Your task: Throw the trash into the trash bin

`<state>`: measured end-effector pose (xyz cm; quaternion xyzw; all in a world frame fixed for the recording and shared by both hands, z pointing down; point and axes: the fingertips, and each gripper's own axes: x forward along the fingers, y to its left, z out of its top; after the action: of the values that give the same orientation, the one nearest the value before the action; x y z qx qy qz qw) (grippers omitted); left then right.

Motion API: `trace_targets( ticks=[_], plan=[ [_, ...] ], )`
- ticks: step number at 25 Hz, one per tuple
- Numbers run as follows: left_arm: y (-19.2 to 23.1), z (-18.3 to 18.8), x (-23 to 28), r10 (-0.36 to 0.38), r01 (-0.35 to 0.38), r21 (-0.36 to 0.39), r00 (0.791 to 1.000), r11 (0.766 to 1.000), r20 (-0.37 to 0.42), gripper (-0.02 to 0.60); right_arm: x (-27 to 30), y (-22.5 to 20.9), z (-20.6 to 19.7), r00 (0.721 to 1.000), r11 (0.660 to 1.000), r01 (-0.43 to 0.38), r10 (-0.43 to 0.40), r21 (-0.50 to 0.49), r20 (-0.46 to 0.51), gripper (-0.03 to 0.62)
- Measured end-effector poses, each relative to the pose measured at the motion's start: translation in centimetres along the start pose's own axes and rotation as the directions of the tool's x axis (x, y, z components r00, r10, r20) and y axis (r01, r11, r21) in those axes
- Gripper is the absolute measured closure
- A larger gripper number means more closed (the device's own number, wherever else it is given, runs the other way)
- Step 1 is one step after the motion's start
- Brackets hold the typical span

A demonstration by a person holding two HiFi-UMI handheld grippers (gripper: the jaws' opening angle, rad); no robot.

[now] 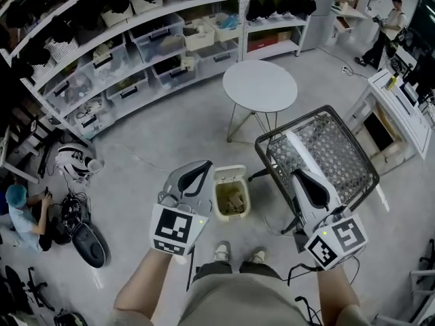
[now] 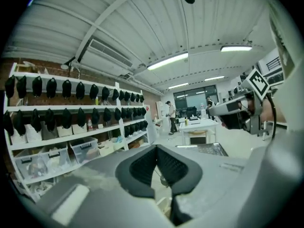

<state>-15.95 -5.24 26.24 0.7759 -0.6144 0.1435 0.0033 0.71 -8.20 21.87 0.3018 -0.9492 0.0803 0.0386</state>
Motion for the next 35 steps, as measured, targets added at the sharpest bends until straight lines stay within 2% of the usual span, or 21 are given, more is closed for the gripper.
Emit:
trace_targets(
  ticks=[4, 9, 13, 21, 35],
  plan=[
    [-0.5, 4.3, -2.6, 0.038, -0.033, -0.056, 0.996, 0.998, 0.083, 0.58, -2.6, 1.1, 3.2, 0.998, 1.0, 0.008, -0.007, -0.025, 0.062, 0.579],
    [-1.6, 6.5, -5.1, 0.056, -0.051, -0.04, 0.99, 0.998, 0.128, 0.58, -5.4, 2.9, 6.1, 0.992, 0.998, -0.017, 0.025, -0.068, 0.121, 0.583],
    [-2.8, 6.9, -6.3, 0.056, -0.054, -0.017, 0.989, 0.998, 0.135, 0.58, -7.4, 4.1, 7.7, 0.988, 0.994, -0.028, 0.044, -0.104, 0.149, 0.589],
    [-4.7, 6.8, -7.6, 0.054, -0.051, -0.025, 0.991, 0.998, 0.119, 0.58, -8.7, 4.5, 7.9, 0.988, 0.995, -0.063, 0.073, -0.074, 0.136, 0.589],
    [-3.7, 7.0, -7.8, 0.053, -0.05, -0.024, 0.992, 0.998, 0.118, 0.58, -7.9, 4.2, 7.1, 0.989, 0.997, -0.059, 0.064, -0.041, 0.135, 0.589]
  ],
)
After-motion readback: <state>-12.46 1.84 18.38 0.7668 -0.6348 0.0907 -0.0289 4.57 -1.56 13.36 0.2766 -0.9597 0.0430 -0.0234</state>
